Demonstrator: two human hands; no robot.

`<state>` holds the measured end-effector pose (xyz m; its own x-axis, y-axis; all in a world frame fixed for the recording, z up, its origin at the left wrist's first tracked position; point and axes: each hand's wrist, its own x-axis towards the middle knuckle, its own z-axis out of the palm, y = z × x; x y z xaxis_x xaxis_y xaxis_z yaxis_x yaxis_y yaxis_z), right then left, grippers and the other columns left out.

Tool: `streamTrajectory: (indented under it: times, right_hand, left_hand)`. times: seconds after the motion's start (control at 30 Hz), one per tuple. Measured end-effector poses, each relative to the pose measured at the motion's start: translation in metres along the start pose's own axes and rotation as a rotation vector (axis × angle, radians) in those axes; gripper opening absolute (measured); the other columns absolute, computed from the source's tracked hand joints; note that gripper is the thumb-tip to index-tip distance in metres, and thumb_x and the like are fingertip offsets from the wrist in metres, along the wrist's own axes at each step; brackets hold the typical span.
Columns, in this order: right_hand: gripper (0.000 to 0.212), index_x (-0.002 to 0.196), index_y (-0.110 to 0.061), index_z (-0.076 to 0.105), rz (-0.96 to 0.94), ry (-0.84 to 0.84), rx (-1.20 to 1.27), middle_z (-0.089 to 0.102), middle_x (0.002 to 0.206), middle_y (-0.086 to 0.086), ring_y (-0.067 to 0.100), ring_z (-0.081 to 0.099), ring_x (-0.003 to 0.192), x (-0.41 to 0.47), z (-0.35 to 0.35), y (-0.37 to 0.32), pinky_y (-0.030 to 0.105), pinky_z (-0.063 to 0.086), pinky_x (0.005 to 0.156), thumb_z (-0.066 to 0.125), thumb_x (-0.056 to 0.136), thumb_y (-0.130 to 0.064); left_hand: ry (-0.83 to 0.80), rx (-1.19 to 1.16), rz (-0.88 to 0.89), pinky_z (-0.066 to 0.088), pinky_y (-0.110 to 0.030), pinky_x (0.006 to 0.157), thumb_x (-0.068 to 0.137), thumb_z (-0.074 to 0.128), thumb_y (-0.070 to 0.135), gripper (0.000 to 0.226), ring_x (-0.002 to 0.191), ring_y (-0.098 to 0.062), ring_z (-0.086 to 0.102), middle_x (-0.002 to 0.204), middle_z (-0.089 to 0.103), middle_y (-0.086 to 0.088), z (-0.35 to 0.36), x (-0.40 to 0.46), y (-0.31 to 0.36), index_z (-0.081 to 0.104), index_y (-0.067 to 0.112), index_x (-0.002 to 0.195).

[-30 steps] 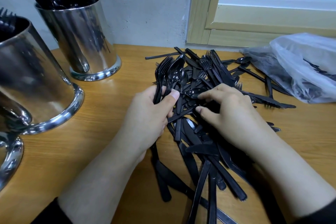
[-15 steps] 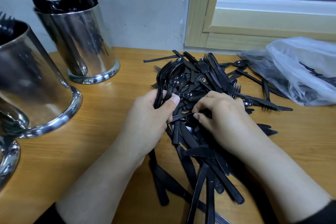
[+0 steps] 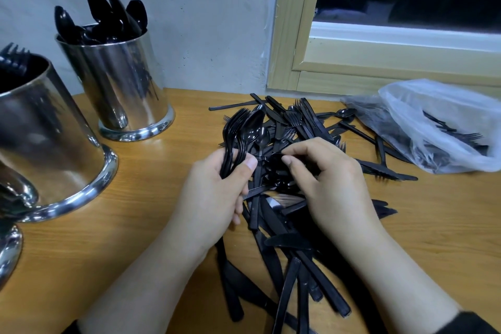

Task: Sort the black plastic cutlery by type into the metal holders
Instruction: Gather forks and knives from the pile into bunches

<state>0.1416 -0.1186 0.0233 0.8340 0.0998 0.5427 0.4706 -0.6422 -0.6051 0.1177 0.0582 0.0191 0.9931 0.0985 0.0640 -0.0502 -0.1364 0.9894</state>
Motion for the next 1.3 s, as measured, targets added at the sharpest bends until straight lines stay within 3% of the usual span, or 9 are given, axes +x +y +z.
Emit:
streamTrajectory:
  times: [0.27, 0.37, 0.53, 0.7, 0.87, 0.97, 1.03, 1.17, 1.3]
  right_hand:
    - [0.010, 0.090, -0.028, 0.074, 0.169, 0.135, 0.255, 0.067, 0.077, -0.019, 0.004, 0.061, 0.077, 0.002, -0.006, -0.004, 0.010, 0.041, 0.068, 0.071, 0.092, -0.018]
    - [0.014, 0.089, -0.032, 0.072, 0.173, 0.177, 0.287, 0.071, 0.084, -0.013, 0.009, 0.065, 0.081, 0.004, -0.007, -0.007, 0.017, 0.049, 0.070, 0.071, 0.092, -0.019]
    - [0.027, 0.099, -0.039, 0.066, 0.141, 0.317, 0.371, 0.071, 0.091, -0.016, 0.004, 0.066, 0.089, 0.007, -0.012, -0.007, 0.014, 0.047, 0.080, 0.069, 0.094, -0.013]
    - [0.028, 0.108, -0.033, 0.067, 0.162, 0.435, 0.448, 0.069, 0.091, -0.011, 0.005, 0.064, 0.084, 0.008, -0.016, -0.003, 0.024, 0.053, 0.079, 0.065, 0.096, -0.008]
    - [0.020, 0.091, -0.024, 0.067, 0.249, 0.273, 0.540, 0.069, 0.075, -0.001, 0.015, 0.073, 0.075, 0.003, -0.010, -0.009, 0.024, 0.057, 0.067, 0.064, 0.096, -0.004]
    - [0.013, 0.093, -0.016, 0.066, 0.272, 0.175, 0.571, 0.072, 0.074, 0.007, 0.020, 0.075, 0.075, -0.001, -0.005, -0.014, 0.028, 0.059, 0.073, 0.064, 0.095, -0.004]
    - [0.010, 0.093, -0.014, 0.066, 0.289, 0.168, 0.598, 0.073, 0.075, 0.008, 0.022, 0.075, 0.076, -0.001, -0.003, -0.017, 0.032, 0.060, 0.076, 0.064, 0.095, -0.004]
    - [0.008, 0.090, -0.019, 0.067, 0.315, 0.134, 0.504, 0.074, 0.076, 0.002, 0.016, 0.073, 0.076, -0.002, -0.003, -0.017, 0.034, 0.058, 0.077, 0.068, 0.094, -0.012]
    - [0.007, 0.100, -0.032, 0.070, 0.335, 0.050, 0.294, 0.071, 0.084, -0.011, 0.007, 0.067, 0.078, 0.002, -0.007, -0.005, 0.026, 0.056, 0.071, 0.068, 0.093, -0.033]
  left_hand:
    - [0.009, 0.010, 0.021, 0.046, -0.025, 0.044, 0.101, 0.062, 0.033, 0.022, 0.045, -0.012, 0.050, 0.056, 0.056, 0.005, -0.001, -0.001, 0.001, 0.066, 0.024, 0.081]
    - [0.011, 0.006, 0.020, 0.046, -0.025, 0.045, 0.101, 0.062, 0.032, 0.020, 0.046, -0.012, 0.051, 0.058, 0.057, 0.005, -0.001, -0.001, 0.001, 0.068, 0.022, 0.085]
    - [0.023, -0.009, 0.019, 0.048, -0.026, 0.046, 0.102, 0.062, 0.031, 0.021, 0.048, -0.013, 0.052, 0.059, 0.057, 0.004, -0.002, -0.002, 0.002, 0.068, 0.021, 0.085]
    - [0.041, -0.053, 0.026, 0.054, -0.030, 0.051, 0.101, 0.063, 0.028, 0.016, 0.054, -0.015, 0.061, 0.063, 0.062, 0.004, -0.001, -0.001, 0.001, 0.070, 0.021, 0.088]
    - [0.127, 0.071, 0.111, 0.059, -0.039, 0.066, 0.099, 0.061, 0.034, 0.017, 0.070, -0.016, 0.068, 0.077, 0.073, 0.003, -0.003, -0.001, 0.004, 0.071, 0.030, 0.086]
    - [0.075, 0.172, 0.134, 0.057, -0.051, 0.078, 0.095, 0.058, 0.045, 0.020, 0.081, -0.025, 0.069, 0.085, 0.074, -0.003, -0.004, -0.004, 0.006, 0.071, 0.031, 0.090]
    - [-0.024, 0.139, 0.129, 0.060, -0.042, 0.072, 0.097, 0.059, 0.039, 0.014, 0.075, -0.016, 0.070, 0.084, 0.074, 0.003, -0.002, -0.005, 0.007, 0.070, 0.033, 0.093]
    - [-0.150, 0.122, 0.092, 0.041, -0.013, 0.054, 0.099, 0.061, 0.032, 0.023, 0.052, 0.002, 0.054, 0.065, 0.065, 0.017, 0.000, -0.006, 0.006, 0.067, 0.043, 0.080]
    - [-0.044, 0.001, -0.015, 0.035, -0.026, 0.048, 0.100, 0.064, 0.026, 0.030, 0.045, -0.009, 0.042, 0.052, 0.051, 0.010, -0.002, 0.001, 0.001, 0.065, 0.034, 0.071]
